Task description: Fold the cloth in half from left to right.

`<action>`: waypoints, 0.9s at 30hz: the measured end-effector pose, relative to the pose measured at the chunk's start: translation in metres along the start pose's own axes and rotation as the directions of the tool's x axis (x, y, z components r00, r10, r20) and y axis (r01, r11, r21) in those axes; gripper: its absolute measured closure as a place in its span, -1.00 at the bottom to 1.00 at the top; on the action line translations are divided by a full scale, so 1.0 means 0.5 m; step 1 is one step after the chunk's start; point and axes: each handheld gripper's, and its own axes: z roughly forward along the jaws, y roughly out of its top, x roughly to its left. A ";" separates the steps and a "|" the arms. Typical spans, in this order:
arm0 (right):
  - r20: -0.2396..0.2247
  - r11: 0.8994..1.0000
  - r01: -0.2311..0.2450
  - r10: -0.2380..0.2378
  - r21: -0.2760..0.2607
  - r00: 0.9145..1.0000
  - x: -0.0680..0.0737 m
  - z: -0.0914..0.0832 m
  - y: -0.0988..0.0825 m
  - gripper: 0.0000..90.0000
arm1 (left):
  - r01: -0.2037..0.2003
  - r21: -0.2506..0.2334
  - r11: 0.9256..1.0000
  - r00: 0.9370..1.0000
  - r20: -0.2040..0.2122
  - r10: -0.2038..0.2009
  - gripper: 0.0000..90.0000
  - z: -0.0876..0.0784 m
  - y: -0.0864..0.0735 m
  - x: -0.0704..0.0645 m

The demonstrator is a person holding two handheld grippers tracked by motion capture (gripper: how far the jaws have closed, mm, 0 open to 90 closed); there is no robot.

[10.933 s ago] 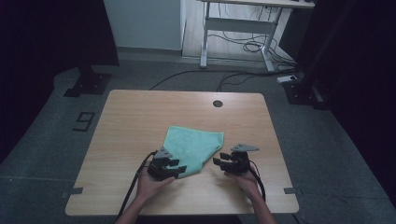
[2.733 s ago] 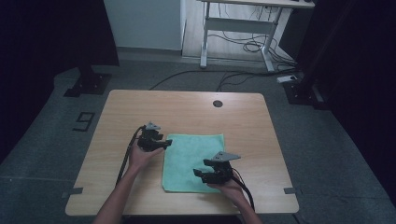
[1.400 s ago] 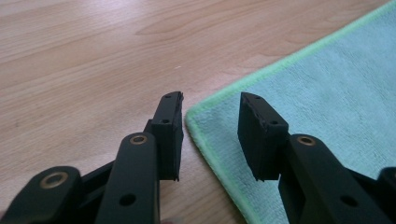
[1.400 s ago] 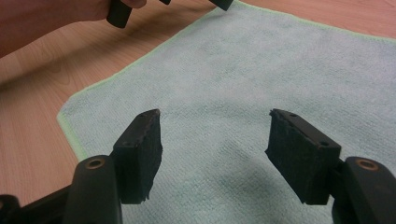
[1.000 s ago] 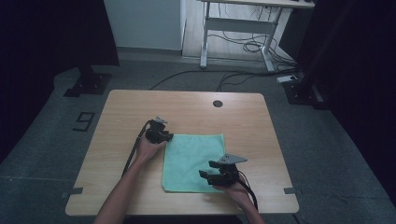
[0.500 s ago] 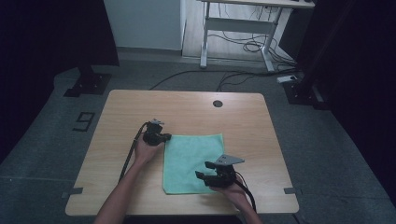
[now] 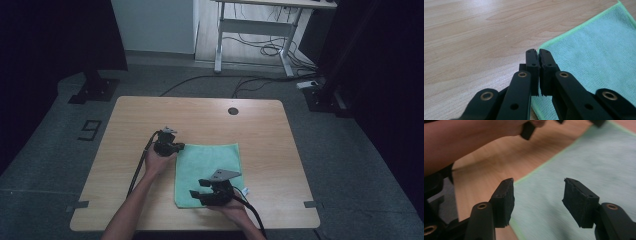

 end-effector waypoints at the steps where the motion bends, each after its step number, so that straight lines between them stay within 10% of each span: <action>1: -0.009 1.000 0.008 -0.008 0.007 1.000 0.007 0.008 0.002 -0.05 | 0.001 0.000 1.000 1.000 -0.001 -0.001 0.93 0.000 0.000 0.000; 12: -0.052 0.996 0.055 -0.051 0.074 0.997 0.056 0.064 -0.009 0.03 | 0.008 0.003 1.000 1.000 -0.007 -0.008 0.93 0.001 -0.001 0.002; 27: 0.054 0.974 0.162 -0.173 0.160 0.983 0.088 0.106 -0.017 0.23 | 0.012 -0.004 1.000 1.000 0.002 -0.012 0.93 -0.004 0.003 -0.006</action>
